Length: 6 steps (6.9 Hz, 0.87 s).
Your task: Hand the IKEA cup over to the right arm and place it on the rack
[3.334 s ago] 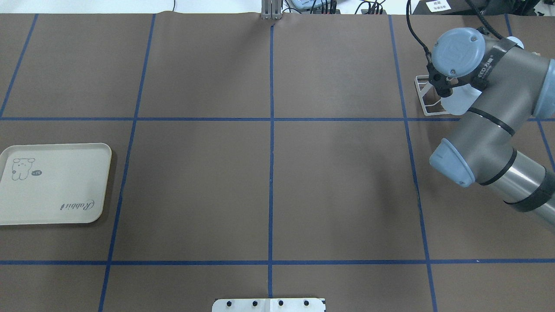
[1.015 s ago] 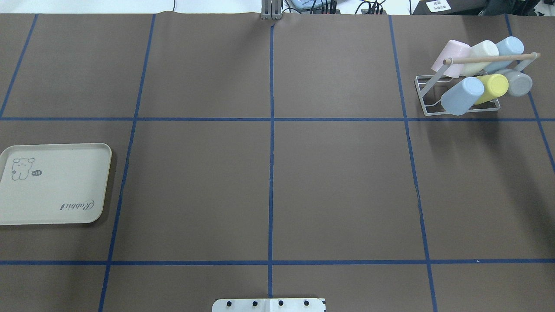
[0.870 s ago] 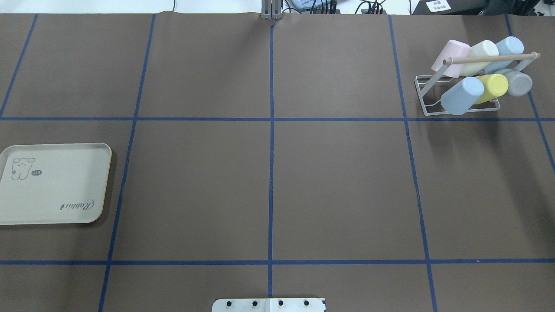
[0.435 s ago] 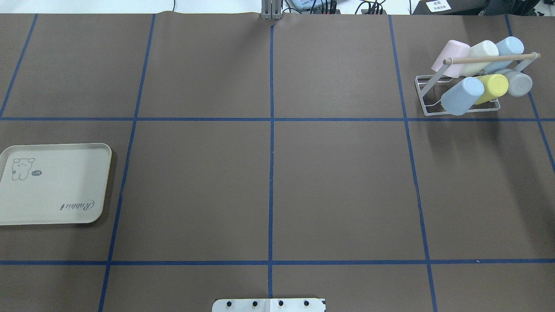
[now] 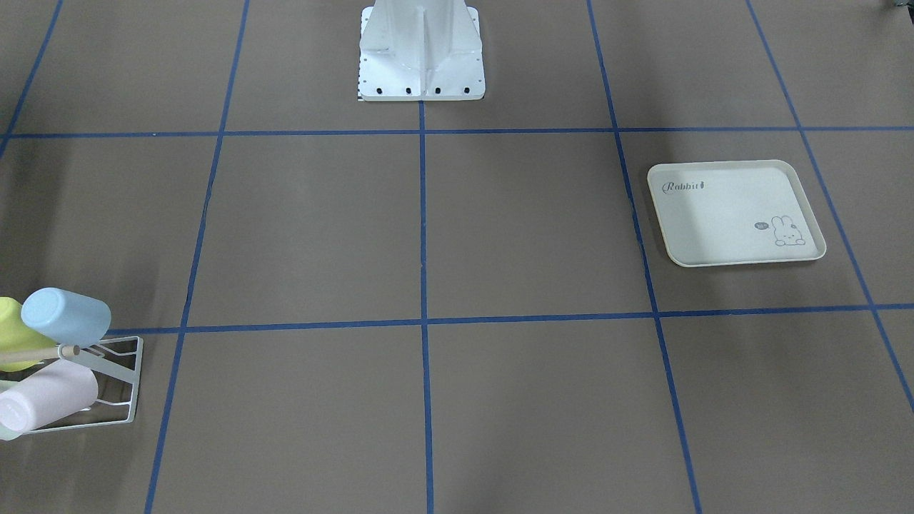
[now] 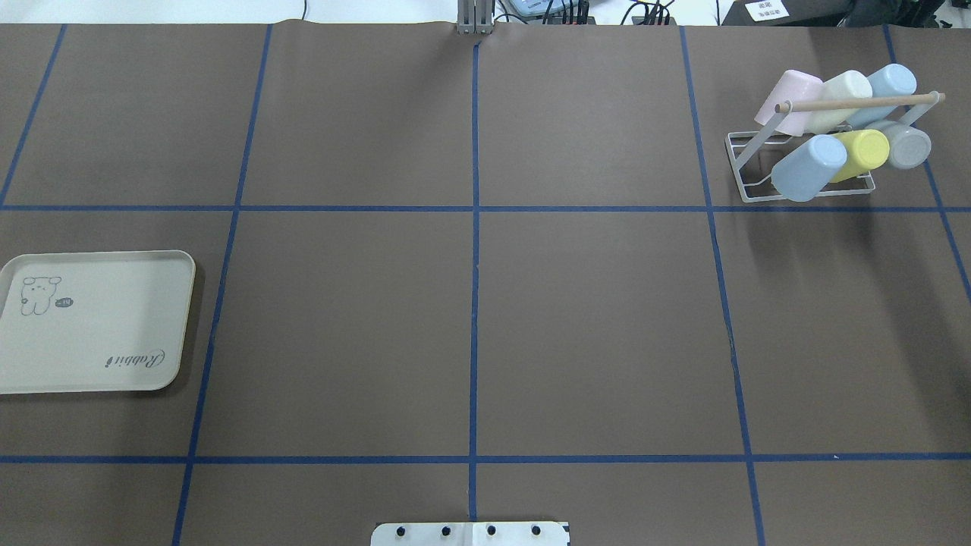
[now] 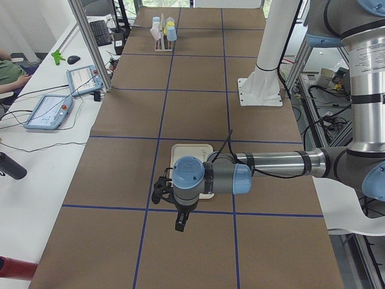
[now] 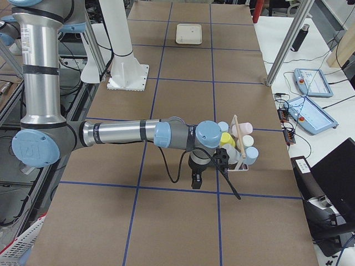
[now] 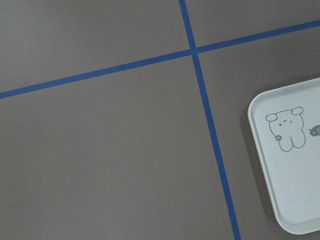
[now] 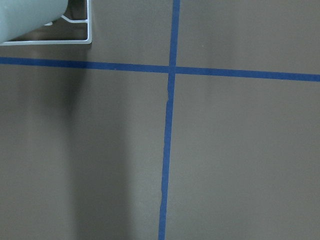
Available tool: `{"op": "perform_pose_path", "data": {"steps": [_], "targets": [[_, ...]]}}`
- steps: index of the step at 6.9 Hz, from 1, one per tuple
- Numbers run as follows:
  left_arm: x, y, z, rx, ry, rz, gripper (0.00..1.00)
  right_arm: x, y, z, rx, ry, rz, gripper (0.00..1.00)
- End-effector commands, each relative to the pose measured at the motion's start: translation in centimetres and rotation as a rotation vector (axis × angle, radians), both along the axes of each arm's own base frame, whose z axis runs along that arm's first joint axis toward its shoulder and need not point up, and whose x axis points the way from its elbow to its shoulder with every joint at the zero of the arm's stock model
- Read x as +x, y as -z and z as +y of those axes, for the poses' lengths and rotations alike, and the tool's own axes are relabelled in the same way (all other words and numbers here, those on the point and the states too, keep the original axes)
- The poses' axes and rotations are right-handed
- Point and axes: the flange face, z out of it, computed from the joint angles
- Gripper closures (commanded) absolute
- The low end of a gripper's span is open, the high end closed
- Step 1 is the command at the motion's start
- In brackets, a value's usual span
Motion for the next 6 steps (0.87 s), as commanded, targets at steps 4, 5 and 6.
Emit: {"op": "perform_pose_path", "data": {"steps": [4, 5, 6], "targets": [[-0.3, 2.2, -0.4, 0.007, 0.045, -0.050, 0.00, -0.1, -0.1, 0.6, 0.006, 0.010, -0.003, 0.00], [-0.2, 2.1, -0.4, 0.007, 0.044, -0.053, 0.00, -0.1, 0.1, 0.4, 0.011, 0.010, -0.001, 0.00], [-0.2, 2.1, -0.3, 0.005, 0.044, -0.052, 0.00, 0.0, 0.5, 0.5, 0.017, 0.007, -0.003, 0.00]]}}
